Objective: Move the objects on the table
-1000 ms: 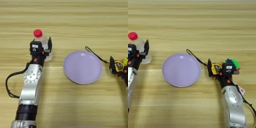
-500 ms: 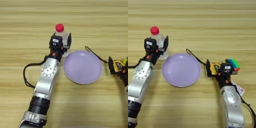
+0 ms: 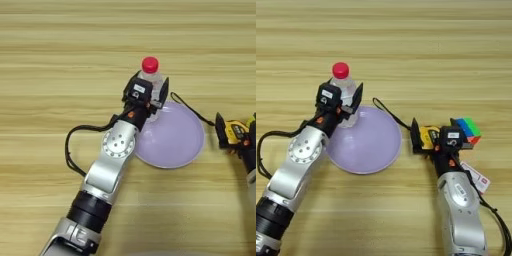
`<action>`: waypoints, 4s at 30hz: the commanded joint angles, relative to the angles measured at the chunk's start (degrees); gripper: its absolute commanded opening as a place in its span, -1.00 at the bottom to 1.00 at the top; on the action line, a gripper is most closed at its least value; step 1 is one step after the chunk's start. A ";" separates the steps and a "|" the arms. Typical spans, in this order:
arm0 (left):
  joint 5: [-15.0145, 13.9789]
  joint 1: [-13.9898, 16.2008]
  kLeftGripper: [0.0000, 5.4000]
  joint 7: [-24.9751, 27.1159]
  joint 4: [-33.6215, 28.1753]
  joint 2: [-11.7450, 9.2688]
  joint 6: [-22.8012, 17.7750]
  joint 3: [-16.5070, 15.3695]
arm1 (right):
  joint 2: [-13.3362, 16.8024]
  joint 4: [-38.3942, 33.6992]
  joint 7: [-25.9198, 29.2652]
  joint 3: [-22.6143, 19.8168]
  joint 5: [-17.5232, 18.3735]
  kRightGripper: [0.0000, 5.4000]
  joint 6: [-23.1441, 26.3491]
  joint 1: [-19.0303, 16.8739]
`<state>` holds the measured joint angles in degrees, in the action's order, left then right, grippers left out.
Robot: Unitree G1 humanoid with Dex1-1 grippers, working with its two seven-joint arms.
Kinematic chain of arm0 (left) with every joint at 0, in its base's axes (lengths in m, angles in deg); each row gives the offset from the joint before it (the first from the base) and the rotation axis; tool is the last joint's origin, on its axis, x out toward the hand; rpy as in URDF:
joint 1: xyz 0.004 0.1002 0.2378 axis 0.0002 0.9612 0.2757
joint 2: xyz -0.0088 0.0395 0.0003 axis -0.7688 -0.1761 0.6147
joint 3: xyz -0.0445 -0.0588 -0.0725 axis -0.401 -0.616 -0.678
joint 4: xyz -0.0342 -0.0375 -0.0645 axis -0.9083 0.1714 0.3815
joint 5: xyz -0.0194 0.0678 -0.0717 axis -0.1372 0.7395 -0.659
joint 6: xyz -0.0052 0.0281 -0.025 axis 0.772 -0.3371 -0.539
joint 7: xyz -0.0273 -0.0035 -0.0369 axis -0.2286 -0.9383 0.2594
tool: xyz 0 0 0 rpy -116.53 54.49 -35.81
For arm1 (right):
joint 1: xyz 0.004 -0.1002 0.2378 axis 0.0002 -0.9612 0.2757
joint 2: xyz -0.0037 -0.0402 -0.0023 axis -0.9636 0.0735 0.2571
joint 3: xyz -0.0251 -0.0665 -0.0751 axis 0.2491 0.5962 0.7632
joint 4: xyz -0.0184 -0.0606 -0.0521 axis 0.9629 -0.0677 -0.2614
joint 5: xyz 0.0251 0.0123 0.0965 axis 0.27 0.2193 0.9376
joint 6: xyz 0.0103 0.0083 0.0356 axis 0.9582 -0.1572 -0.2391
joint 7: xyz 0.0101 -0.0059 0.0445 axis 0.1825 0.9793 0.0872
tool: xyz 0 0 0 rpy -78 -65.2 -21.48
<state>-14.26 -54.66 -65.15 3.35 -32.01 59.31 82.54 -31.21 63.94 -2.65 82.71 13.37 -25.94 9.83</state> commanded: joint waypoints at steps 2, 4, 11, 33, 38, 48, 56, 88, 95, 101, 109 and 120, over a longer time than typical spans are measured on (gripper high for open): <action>-0.23 1.91 0.21 -0.21 0.49 5.89 1.36 3.82 | -0.54 -0.31 -0.88 0.17 -0.72 1.00 -0.45 -0.22; -0.91 2.17 0.21 -0.19 0.75 5.78 1.48 4.34 | -0.52 -0.29 -1.09 0.15 -0.74 1.00 -0.43 -0.14; -1.73 3.09 0.21 -0.34 1.85 5.88 2.02 6.47 | -0.55 -0.09 -1.44 0.32 -0.92 1.00 -0.37 0.28; -2.85 3.17 0.21 -1.12 7.27 5.69 4.27 6.27 | -0.73 -0.78 -1.50 0.40 -1.16 1.00 -0.20 -0.25; -2.89 3.17 0.45 -1.45 7.76 5.59 4.33 6.09 | -0.70 -0.77 -1.47 0.39 -1.17 1.00 -0.20 -0.32; -2.96 3.14 0.72 -1.72 8.19 5.49 4.66 6.03 | -0.68 -0.55 -1.49 0.37 -1.24 1.00 -0.36 -0.26; -2.96 4.16 0.98 -1.69 6.20 4.99 4.20 6.32 | -0.64 -0.79 -1.46 0.39 -1.35 1.00 -0.46 -0.49; -2.49 10.35 0.99 -0.93 -6.50 1.94 0.64 7.26 | 0.26 -1.14 -1.00 0.34 -2.02 1.00 -0.62 -0.64; -2.74 10.24 0.99 -0.78 -8.79 1.67 -0.28 6.72 | 0.20 -0.70 -1.03 0.31 -2.06 1.00 -0.72 -0.31; -2.73 10.10 0.99 -0.64 -9.68 1.47 -0.70 6.13 | 0.13 -0.30 -1.04 0.35 -2.15 1.00 -0.85 -0.09; -2.81 9.75 0.99 -0.25 -13.87 1.11 -1.89 5.63 | 0.16 0.34 -1.00 0.40 -2.14 1.00 -1.23 0.18; -3.15 11.05 0.99 0.40 -23.26 0.08 -5.23 5.65 | 0.10 0.54 -1.07 0.44 -2.20 1.00 -1.35 0.12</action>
<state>-16.91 -44.78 -64.84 -17.27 -33.75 55.77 88.38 -31.20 64.14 -3.74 83.14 11.36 -27.06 9.51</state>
